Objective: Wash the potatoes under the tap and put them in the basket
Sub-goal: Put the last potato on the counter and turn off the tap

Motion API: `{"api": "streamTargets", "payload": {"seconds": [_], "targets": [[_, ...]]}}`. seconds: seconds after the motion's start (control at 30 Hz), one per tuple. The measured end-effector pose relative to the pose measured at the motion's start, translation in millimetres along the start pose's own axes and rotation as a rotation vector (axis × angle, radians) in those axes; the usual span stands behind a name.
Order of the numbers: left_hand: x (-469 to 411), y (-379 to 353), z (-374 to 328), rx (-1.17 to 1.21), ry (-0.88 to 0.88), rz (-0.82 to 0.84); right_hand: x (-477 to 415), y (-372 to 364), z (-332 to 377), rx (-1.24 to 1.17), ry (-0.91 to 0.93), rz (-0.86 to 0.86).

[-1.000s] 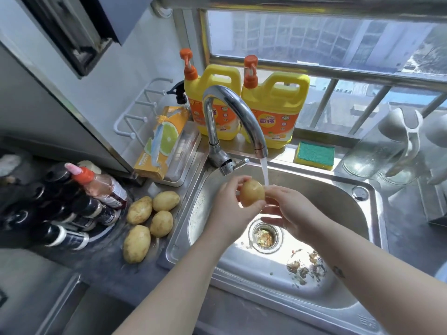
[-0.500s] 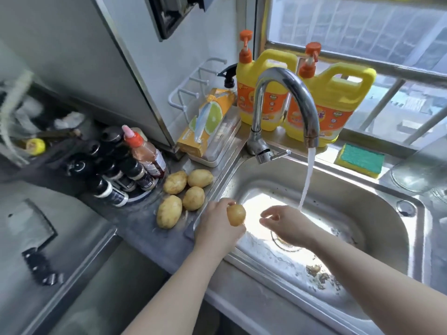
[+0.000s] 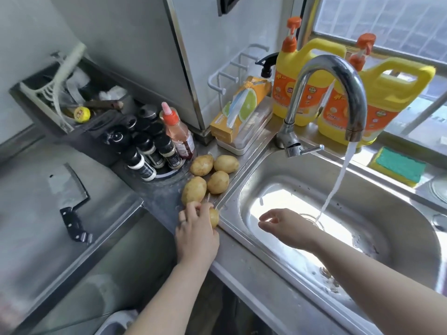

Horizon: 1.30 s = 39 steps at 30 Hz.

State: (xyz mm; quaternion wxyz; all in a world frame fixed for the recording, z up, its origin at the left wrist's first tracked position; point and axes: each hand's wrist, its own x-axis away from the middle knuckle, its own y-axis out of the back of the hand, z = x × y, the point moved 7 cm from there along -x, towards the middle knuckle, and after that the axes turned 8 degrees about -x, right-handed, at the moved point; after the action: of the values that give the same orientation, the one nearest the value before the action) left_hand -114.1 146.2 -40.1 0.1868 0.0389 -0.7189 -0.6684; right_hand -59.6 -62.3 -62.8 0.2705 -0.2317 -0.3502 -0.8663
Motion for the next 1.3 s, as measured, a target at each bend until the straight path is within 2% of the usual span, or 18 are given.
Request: {"api": "streamTargets", "payload": {"seconds": [0.3, 0.37, 0.43, 0.5, 0.6, 0.67, 0.77, 0.83, 0.97, 1.07, 1.17, 1.3], "targets": [[5.8, -11.8, -2.2, 0.031, -0.076, 0.017, -2.2, -5.3, -0.8, 0.002, 0.003, 0.028], [6.2, -10.6, -5.0, 0.014, -0.087, 0.004, -3.3, -2.8, -4.0, -0.005, 0.015, -0.011], [7.8, -8.4, -8.2, -0.012, -0.095, -0.015, -4.5, 11.2, -8.7, -0.102, 0.043, -0.161], [10.4, -1.0, -13.4, -0.005, -0.120, -0.083, -0.1, 35.7, -18.4, -0.330, 0.027, -0.360], [10.4, 15.6, -38.4, 0.146, -0.242, -0.198, 11.5, 72.2, -38.1, -0.616, -0.014, -0.591], [4.6, 20.7, -70.4, 0.318, -0.323, -0.132, 16.8, 89.3, -47.3, -0.739, -0.027, -0.662], [-5.1, 22.5, -131.9, 0.564, -0.383, 0.093, 21.2, 104.5, -52.5, -0.893, -0.004, -0.696], [-10.1, 23.3, -170.7, 0.667, -0.399, 0.218, 28.6, 112.5, -51.1, -0.896, 0.025, -0.697], [-19.3, 25.5, -224.7, 0.768, -0.413, 0.352, 49.4, 129.1, -55.8, -0.857, 0.081, -0.732], [-23.6, 20.2, -245.3, 0.814, -0.403, 0.495, 61.9, 142.1, -73.5, -0.810, 0.045, -0.806], [-41.0, 15.6, -248.4, 0.813, -0.365, 0.496, 69.2, 143.0, -85.4, -0.791, -0.001, -0.826], [-77.6, 24.2, -244.3, 0.703, -0.307, 0.392, 69.9, 133.5, -91.0, -0.781, -0.062, -0.771]]}}
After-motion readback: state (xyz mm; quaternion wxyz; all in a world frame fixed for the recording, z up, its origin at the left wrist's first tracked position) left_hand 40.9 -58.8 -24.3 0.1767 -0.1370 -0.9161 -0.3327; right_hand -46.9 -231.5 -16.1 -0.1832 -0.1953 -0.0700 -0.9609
